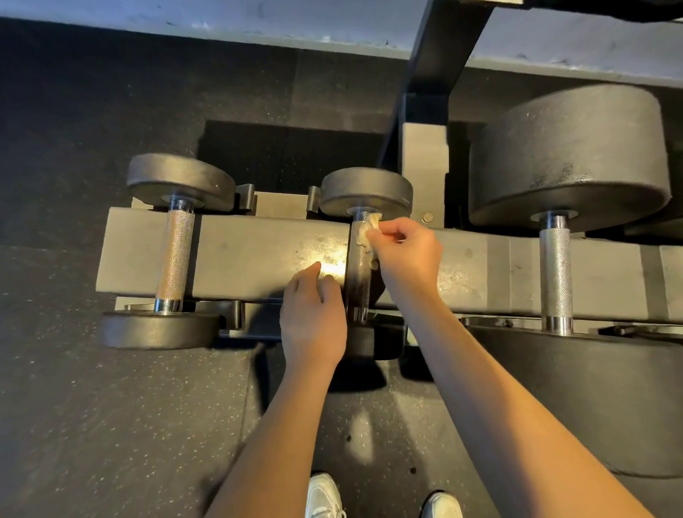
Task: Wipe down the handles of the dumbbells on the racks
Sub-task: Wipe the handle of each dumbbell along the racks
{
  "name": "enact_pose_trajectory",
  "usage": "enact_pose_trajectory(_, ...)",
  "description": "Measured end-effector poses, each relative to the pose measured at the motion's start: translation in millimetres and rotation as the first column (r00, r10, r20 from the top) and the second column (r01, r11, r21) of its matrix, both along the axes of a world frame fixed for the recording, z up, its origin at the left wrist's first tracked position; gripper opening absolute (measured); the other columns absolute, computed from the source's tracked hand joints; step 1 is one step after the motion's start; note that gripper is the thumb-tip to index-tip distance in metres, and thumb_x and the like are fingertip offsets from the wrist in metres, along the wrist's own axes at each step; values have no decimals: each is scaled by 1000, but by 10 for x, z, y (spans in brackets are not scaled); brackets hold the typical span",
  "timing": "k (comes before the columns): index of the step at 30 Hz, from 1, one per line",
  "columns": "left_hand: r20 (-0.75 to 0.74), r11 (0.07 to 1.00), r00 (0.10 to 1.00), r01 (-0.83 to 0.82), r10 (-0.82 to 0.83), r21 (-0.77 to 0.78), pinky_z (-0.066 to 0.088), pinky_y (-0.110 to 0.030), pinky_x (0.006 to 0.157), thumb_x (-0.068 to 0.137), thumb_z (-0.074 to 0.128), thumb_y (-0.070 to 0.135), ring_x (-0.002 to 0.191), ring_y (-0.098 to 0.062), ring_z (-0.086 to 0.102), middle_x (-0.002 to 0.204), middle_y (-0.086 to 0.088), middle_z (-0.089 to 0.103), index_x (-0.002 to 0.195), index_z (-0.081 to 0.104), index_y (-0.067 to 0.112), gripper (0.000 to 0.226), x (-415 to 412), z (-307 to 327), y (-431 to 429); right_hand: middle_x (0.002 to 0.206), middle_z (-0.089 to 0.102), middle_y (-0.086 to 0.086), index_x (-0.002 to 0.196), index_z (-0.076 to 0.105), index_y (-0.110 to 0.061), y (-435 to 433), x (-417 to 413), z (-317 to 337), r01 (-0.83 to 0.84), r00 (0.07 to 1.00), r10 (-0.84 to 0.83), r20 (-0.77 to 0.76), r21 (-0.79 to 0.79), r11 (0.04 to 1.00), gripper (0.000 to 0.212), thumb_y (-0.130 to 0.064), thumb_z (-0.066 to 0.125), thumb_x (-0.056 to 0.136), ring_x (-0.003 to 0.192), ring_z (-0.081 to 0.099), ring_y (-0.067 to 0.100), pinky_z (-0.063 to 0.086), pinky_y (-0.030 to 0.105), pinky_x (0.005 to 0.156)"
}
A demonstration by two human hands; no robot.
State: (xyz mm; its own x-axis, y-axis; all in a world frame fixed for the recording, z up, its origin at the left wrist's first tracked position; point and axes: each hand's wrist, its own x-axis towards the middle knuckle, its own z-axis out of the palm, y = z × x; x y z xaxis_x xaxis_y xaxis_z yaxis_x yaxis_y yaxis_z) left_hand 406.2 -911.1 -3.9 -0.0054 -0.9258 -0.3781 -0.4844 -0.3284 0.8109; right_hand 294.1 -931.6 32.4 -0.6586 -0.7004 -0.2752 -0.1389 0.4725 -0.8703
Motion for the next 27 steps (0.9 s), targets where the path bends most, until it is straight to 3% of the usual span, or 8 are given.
enact_pose_trajectory(4, 2, 1000, 1000, 19, -19, -3, 27, -35, 113, 101, 32, 34, 136, -13, 35, 146, 4, 41, 143, 40, 26, 43, 4, -14, -1, 77, 61, -2, 76, 65, -18, 227, 79, 21, -100, 995, 100, 1, 65, 993, 13, -11, 63, 88, 65, 50, 3, 41, 7, 52)
enact_pose_trajectory(7, -3, 1000, 1000, 26, -26, -10, 28, -41, 115, 101, 31, 37, 136, -13, 35, 146, 4, 42, 143, 40, 25, 44, 4, -21, 1, 78, 62, 3, 75, 66, -13, 409, 155, -23, -116, 993, 115, 15, 128, 985, 14, -11, 62, 89, 62, 48, 7, 38, 9, 49)
enact_pose_trajectory(12, -4, 999, 999, 32, -32, -18, 29, -44, 115, 98, 28, 43, 136, -14, 35, 145, 3, 43, 142, 41, 26, 48, 6, -9, 6, 69, 58, -3, 75, 66, -14, 162, 143, -74, -30, 994, 33, -102, 37, 999, 14, -11, 62, 88, 63, 50, 6, 43, 20, 58)
enact_pose_trajectory(16, 24, 998, 998, 53, -52, -23, 31, -44, 113, 93, 23, 47, 135, -15, 37, 144, 3, 44, 141, 42, 26, 56, 9, -8, -5, 87, 65, -4, 94, 69, -15, -116, 75, -93, 44, 986, -47, -161, -25, 999, 8, -14, 63, 89, 83, 61, 9, 54, 28, 76)
enact_pose_trajectory(22, 37, 997, 997, 64, -63, -34, 31, -43, 113, 99, 28, 39, 134, -14, 38, 142, 2, 46, 140, 43, 23, 46, 20, -25, -10, 86, 63, -3, 88, 71, -16, 287, 154, -188, -101, 984, 103, -147, 20, 995, 8, -17, 63, 88, 75, 55, 5, 40, 10, 61)
enact_pose_trajectory(27, 23, 997, 998, 62, -61, -49, 33, -44, 112, 99, 29, 40, 129, -13, 43, 135, 3, 51, 134, 50, 21, 45, 20, -38, -9, 84, 64, -6, 88, 71, -14, 494, 163, -178, -224, 945, 226, -237, 35, 974, 4, -14, 66, 87, 78, 55, 2, 37, 5, 67)
